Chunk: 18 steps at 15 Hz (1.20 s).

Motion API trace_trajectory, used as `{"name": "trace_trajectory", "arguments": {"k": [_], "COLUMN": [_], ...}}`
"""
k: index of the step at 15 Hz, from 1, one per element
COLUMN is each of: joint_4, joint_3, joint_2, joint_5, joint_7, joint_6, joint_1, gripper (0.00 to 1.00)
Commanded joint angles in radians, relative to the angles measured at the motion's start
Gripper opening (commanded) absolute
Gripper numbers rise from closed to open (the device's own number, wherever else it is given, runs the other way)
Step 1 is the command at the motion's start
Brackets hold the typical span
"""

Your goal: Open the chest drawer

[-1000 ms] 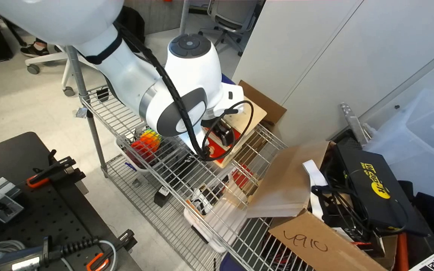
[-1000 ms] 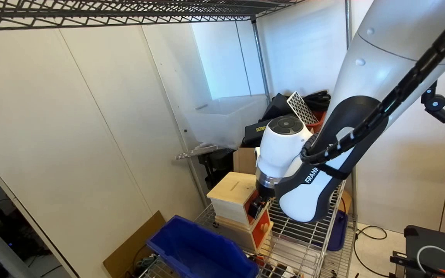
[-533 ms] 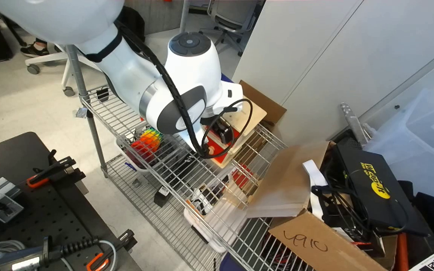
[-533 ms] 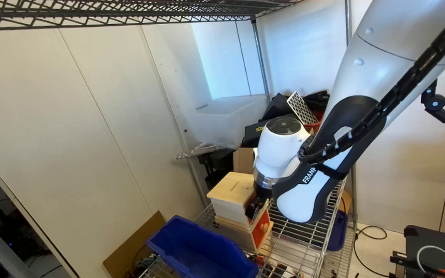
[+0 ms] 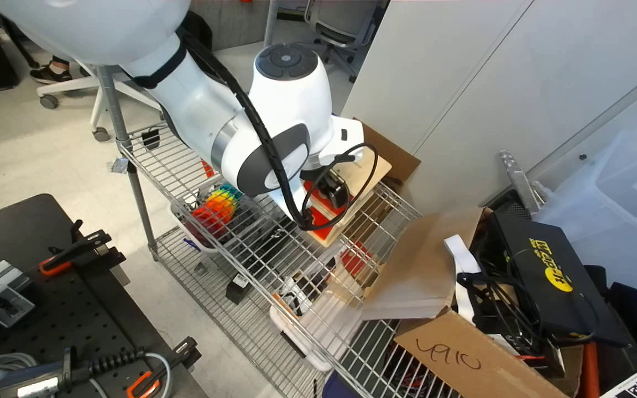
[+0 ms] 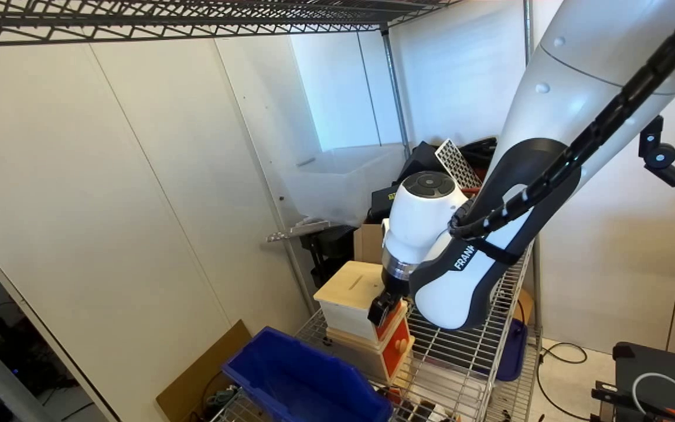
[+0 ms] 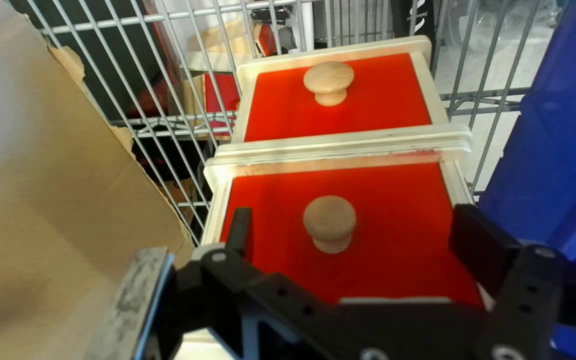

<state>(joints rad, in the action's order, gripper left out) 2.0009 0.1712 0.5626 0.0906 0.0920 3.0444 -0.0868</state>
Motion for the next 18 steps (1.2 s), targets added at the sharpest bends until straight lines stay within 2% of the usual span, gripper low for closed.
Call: {"name": "trace_trajectory", "arguments": {"k": [1,18], "joint_4": [-0.036,-0.044], "joint_3": [-0.022,-0.035], "joint_2": [0.014,0.031], "joint_5": [-0.02,-0.021], "joint_7": [-0.009,-0.012], "joint_6": [-0.023,-0.025], "joint_1": [0.027,0.033], "gripper": [1.0,1.0]}}
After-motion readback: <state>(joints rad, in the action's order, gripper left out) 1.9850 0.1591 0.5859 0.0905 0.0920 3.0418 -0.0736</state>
